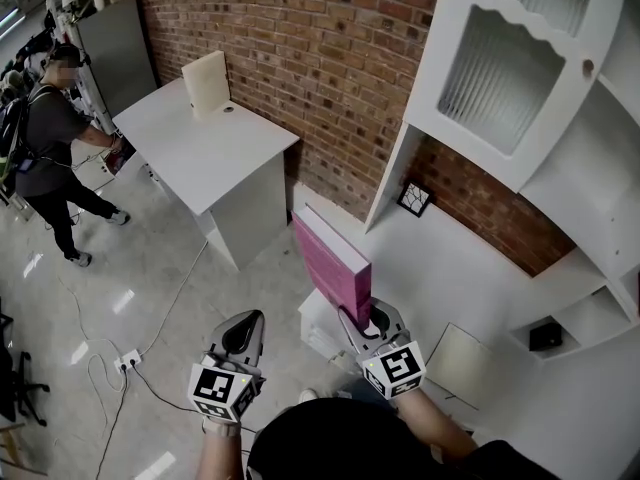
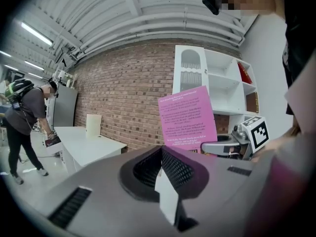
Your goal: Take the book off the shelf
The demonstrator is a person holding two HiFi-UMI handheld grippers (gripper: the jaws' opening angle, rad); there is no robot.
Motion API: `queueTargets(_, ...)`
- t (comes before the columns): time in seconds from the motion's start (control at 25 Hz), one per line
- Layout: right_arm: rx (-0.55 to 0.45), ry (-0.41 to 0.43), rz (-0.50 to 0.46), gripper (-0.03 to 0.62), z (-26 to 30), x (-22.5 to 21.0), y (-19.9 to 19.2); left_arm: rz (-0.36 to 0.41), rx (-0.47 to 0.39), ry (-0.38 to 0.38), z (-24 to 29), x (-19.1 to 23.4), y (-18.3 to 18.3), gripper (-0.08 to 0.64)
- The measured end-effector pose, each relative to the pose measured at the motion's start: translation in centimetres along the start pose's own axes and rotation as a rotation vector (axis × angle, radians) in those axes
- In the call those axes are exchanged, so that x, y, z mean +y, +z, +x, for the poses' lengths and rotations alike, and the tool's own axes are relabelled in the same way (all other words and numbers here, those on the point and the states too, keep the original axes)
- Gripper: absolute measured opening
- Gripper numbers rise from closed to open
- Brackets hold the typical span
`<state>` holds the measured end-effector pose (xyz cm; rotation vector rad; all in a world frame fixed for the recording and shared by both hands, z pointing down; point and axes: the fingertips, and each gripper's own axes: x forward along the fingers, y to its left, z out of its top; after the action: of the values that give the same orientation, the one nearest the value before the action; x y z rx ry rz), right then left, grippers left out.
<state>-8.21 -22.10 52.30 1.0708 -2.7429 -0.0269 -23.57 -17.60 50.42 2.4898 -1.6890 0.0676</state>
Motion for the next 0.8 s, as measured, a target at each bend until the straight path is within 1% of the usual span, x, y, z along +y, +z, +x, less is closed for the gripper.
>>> queueTargets(0.28,0.002,0.009,-0.024,0.137,0.2,0.6,-0.1,-0.008,0.001,0.002,0.0,0.3,-0.3,0.009)
queueTargets(0.48,-0.002,0.010,-0.021,0.137,0.2,0.7,-0.2,-0.011,0.001,0.006,0.1,0.4,-0.5,0.009)
queueTargets(0.68,0.002,0.013,-0.046,0.137,0.1,1.0,-0.3,-0.012,0.002,0.007,0.1,0.3,-0.7,0.008)
queueTargets(0.8,0.002,0.012,-0.036,0.137,0.0,1.1,-0.2,-0.013,0.001,0.005,0.0,0.3,-0.6,0.009)
